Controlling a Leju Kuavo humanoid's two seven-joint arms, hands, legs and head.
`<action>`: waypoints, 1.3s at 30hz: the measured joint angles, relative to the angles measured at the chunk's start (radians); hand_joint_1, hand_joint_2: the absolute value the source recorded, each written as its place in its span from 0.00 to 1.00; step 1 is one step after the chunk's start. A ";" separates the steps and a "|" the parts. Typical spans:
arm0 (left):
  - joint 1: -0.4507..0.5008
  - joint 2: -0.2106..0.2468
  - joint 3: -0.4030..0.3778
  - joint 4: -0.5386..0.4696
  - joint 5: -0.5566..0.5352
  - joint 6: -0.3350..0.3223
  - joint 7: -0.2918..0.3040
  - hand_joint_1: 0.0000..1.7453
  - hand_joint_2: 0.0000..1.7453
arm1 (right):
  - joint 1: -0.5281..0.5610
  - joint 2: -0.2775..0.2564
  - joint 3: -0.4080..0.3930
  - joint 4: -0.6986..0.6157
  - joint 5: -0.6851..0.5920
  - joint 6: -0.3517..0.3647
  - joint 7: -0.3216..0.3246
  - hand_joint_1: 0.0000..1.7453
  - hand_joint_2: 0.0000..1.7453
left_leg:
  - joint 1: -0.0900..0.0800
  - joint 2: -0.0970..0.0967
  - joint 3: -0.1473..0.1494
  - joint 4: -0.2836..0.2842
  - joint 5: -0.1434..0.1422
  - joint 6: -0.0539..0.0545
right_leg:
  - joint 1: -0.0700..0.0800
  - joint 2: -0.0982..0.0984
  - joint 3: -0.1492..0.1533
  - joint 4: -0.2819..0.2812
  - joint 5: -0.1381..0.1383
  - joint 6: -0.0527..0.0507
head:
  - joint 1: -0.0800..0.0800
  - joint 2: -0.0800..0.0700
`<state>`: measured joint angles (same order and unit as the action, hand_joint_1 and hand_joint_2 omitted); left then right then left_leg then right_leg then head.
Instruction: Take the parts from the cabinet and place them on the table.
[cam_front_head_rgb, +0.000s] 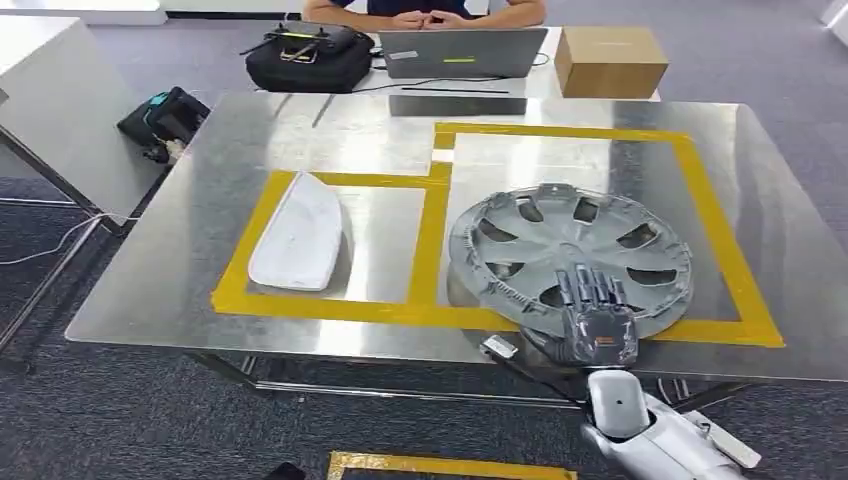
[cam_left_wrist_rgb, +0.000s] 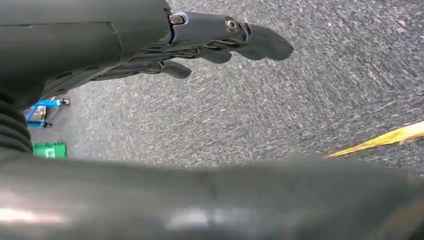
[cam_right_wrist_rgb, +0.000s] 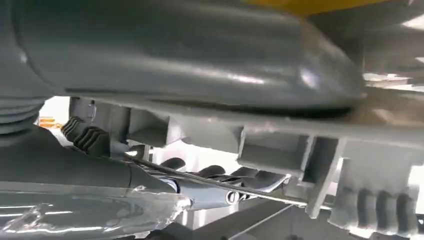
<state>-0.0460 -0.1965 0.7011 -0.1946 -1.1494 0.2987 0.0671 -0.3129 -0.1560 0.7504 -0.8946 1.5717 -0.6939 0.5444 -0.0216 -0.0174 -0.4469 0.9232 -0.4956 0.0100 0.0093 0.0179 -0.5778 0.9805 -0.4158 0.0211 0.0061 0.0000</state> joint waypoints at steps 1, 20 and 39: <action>0.000 0.000 0.002 0.000 0.001 0.000 0.000 0.00 0.00 | 0.000 -0.001 0.004 0.000 0.000 0.000 0.003 0.00 0.00 | 0.000 0.000 0.000 0.000 0.000 0.000 | 0.000 0.000 0.000 0.000 0.000 0.001 | 0.000 0.000; 0.001 -0.001 0.020 0.000 0.008 -0.003 0.000 0.00 0.00 | -0.008 -0.006 0.033 -0.006 0.003 0.000 0.005 0.00 0.00 | 0.031 0.010 -0.005 0.020 -0.002 0.005 | -0.032 -0.013 -0.059 0.098 0.019 0.066 | 0.009 0.000; -0.011 0.000 0.020 0.000 0.007 -0.010 0.008 0.00 0.00 | -0.021 -0.008 0.037 -0.011 0.002 -0.001 -0.007 0.00 0.00 | 0.021 0.006 -0.042 0.071 -0.029 -0.017 | -0.022 -0.009 -0.100 0.051 0.056 0.034 | -0.003 0.000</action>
<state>-0.0573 -0.1965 0.7214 -0.1946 -1.1421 0.2884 0.0748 -0.3335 -0.1637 0.7874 -0.9052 1.5740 -0.6950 0.5371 -0.0004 -0.0117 -0.4892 0.9940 -0.5248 -0.0066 -0.0131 0.0092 -0.6781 1.0317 -0.3602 0.0549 0.0034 0.0004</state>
